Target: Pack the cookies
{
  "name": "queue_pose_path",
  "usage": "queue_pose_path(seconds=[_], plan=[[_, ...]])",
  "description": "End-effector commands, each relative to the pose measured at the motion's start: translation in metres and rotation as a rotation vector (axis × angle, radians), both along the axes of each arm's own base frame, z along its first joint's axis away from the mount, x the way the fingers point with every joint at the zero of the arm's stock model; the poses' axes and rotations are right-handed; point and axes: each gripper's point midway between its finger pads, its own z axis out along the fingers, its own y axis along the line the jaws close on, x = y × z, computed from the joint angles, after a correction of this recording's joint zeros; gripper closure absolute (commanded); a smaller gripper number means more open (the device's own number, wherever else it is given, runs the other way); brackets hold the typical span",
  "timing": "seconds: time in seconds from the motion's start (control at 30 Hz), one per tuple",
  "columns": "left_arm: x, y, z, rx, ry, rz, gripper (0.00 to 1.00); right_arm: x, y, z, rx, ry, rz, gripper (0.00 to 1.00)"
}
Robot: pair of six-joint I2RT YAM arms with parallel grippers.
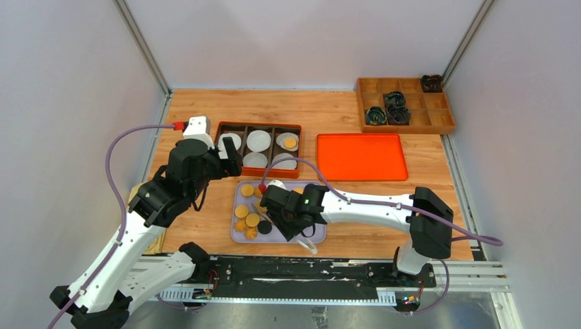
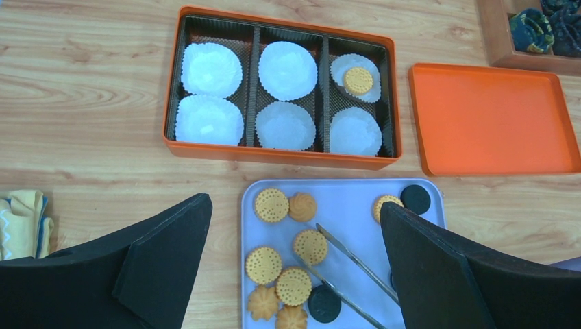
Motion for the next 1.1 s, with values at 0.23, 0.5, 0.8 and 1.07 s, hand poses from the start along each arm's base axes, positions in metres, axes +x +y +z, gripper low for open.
queue_pose_path(seconds=[0.23, 0.5, 0.8, 1.07], plan=[[0.0, 0.002, 0.01, -0.019, -0.035, 0.007, 0.0, 0.01, -0.007, 0.042, 0.036, -0.082, -0.02, 1.0], [0.001, 0.007, 0.025, -0.024, -0.069, 0.032, 0.0, 0.029, -0.008, 0.075, 0.074, -0.189, -0.04, 1.0], [0.007, 0.012, 0.056, -0.013, -0.121, 0.058, 0.0, 0.109, -0.003, 0.127, 0.16, -0.322, -0.145, 1.0], [0.012, 0.017, 0.061, 0.018, -0.133, 0.082, 0.0, 0.183, 0.032, 0.133, 0.188, -0.348, -0.144, 1.0]])
